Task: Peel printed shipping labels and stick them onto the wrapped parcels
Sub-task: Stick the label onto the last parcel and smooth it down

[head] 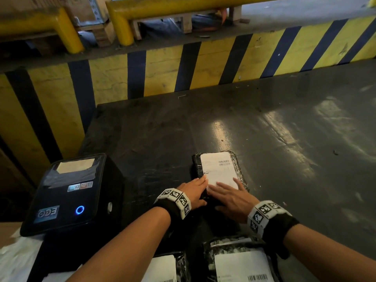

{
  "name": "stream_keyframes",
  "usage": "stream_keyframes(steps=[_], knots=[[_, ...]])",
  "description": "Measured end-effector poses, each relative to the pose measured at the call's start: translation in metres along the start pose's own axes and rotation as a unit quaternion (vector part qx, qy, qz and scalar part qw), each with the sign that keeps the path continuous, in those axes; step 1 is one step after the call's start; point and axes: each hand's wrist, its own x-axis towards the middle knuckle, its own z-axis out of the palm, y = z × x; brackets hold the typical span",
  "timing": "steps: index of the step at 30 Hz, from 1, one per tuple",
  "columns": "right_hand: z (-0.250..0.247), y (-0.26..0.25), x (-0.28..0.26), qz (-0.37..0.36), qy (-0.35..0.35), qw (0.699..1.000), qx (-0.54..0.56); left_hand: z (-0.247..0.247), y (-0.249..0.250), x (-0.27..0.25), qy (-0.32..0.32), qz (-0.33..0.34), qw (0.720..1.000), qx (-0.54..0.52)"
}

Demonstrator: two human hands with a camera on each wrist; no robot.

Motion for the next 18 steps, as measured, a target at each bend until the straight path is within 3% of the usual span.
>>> stream_keyframes(steps=[2,8,18], knots=[[0.013,0.001,-0.002,-0.017,-0.005,1.000,-0.001,0.001,-0.001,0.001,-0.002,-0.004,1.000,0.002],[0.028,0.029,-0.016,0.027,0.037,0.999,0.004,0.004,-0.003,0.001,-0.008,-0.008,1.000,0.009],[0.022,0.040,-0.039,0.078,0.032,0.996,0.036,-0.003,0.001,-0.002,-0.026,-0.012,0.999,0.024]])
